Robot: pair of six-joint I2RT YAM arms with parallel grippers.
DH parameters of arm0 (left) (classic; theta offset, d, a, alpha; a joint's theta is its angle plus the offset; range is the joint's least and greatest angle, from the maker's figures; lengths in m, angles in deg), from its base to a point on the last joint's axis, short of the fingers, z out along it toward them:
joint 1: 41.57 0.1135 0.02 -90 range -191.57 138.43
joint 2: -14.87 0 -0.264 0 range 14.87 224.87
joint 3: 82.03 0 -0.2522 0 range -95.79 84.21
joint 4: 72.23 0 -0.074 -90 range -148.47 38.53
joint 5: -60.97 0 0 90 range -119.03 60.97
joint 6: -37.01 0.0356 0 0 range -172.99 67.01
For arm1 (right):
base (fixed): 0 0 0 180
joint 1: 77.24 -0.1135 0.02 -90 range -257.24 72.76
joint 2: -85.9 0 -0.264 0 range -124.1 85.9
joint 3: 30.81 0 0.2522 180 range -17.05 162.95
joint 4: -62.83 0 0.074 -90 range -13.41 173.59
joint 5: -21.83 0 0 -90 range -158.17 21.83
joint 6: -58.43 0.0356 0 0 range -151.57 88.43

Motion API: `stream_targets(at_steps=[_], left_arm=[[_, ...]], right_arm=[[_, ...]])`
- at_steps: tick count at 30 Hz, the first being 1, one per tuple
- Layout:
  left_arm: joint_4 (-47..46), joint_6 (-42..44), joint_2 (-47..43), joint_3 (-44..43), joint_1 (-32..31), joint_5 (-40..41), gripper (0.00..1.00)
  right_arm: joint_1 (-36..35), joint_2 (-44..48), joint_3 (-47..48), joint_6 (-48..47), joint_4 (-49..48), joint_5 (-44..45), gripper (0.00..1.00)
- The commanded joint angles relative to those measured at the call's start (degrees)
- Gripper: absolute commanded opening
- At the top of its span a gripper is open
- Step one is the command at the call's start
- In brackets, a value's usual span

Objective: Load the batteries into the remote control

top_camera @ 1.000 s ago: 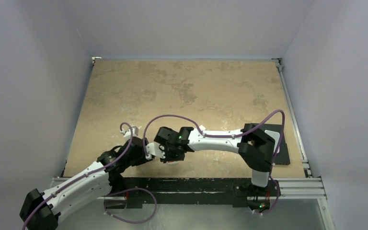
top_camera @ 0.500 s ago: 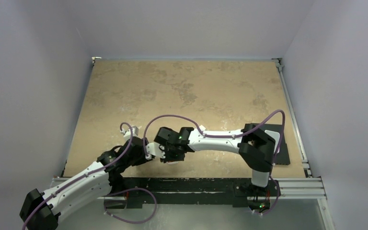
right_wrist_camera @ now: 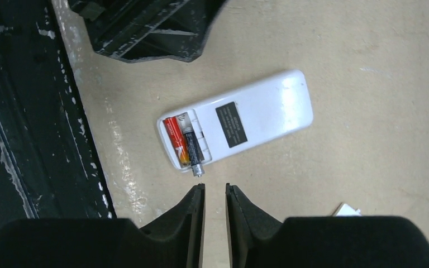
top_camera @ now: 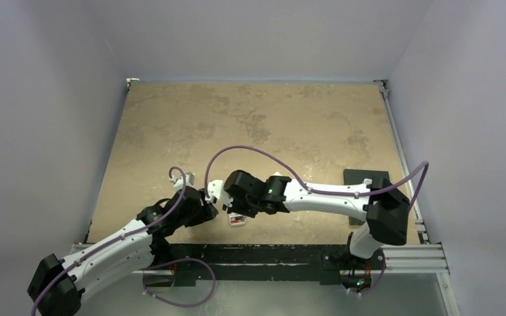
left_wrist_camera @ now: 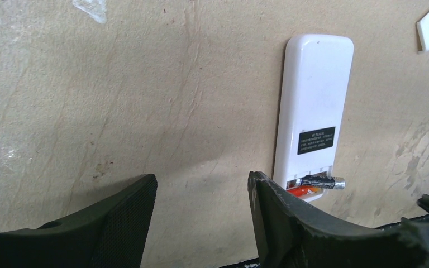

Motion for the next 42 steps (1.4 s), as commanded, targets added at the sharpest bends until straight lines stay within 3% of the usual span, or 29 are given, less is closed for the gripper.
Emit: stream_targets(at_steps=[1,6,15,23,34,38,42], left_arm=[[-3.2,1.4,1.2,-0.8,0.1,-2.1,0.61],[-6.6,2.3,4.3,-0.5,0.1,-4.4,0.58],[-11.4,3.9,8.0,0.2,0.0,-8.4,0.54],[-14.3,4.5,8.8,1.0,0.1,-10.8,0.5],[-14.7,4.6,8.6,1.1,0.1,-11.1,0.3],[-15.2,5.2,9.2,1.1,0.1,-11.1,0.21],[-16.1,5.8,10.5,1.2,0.1,-12.8,0.12]], right_arm=[[0.1,5.6,-3.2,12.5,-5.5,6.0,0.26],[0.6,6.0,-4.3,24.9,-5.3,8.2,0.15],[0.8,11.7,-16.7,39.3,-17.5,11.7,0.2],[1.5,12.4,-18.7,47.3,-19.8,9.3,0.19],[2.0,8.9,-18.0,52.0,-20.5,7.3,0.15],[2.2,8.0,-17.9,53.4,-20.2,7.9,0.22],[2.4,7.3,-18.0,54.2,-20.6,8.0,0.23]])
